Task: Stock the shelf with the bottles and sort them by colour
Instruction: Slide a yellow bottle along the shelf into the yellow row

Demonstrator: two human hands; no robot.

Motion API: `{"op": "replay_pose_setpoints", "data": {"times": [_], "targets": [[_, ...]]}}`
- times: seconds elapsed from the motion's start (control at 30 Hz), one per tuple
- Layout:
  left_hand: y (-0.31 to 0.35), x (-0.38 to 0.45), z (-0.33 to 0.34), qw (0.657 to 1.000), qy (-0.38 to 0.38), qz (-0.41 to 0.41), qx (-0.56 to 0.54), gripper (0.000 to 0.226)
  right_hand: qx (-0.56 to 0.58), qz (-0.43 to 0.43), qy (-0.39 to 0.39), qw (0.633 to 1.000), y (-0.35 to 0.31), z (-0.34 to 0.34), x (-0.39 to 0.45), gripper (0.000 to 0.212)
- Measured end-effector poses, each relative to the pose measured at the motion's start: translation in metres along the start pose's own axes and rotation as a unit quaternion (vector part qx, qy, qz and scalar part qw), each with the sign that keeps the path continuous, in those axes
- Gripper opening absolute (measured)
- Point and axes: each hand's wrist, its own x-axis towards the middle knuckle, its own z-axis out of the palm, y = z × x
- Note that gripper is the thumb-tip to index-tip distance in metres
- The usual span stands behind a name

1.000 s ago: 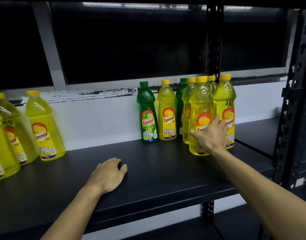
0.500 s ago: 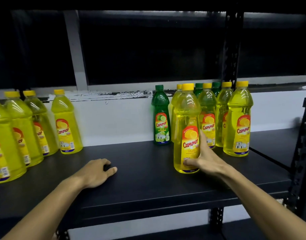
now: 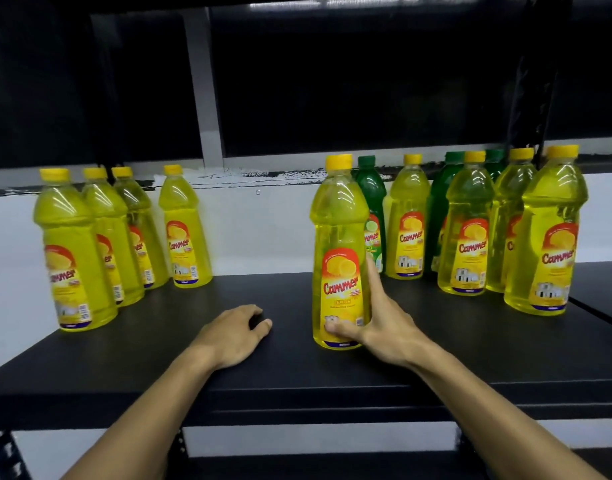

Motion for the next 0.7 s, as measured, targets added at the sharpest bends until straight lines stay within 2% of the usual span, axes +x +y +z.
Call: {"op": "replay_pose_setpoints", "data": {"times": [0.37,0.53,0.6,0.67,0.7], "targets": [[-0.005,-0.002,-0.001,0.999,0.041,-0.003,-0.012,0.038,-0.004,-0.029,0.001,1.000,-0.024,0.038,0.006,0.116],[-0.008,-0.002,0.000,0.999,0.045,-0.003,-0.018,0.038,0.049,-0.008,-0.059,0.997,-0.011,0.035,0.010,0.121],[-0.007,-0.004,-0.002,0.994,0.090,-0.019,-0.067,0.038,0.085,0.008,-0.075,0.994,-0.004,0.024,0.011,0.104],[-0.005,-0.008,-0.006,0.975,0.176,-0.030,-0.134,0.033,0.063,0.033,-0.062,0.996,0.004,0.009,0.015,0.066],[0.000,-0.013,-0.008,0.962,0.215,-0.026,-0.167,0.030,0.012,0.048,-0.051,0.997,0.010,0.003,0.019,0.051]]}}
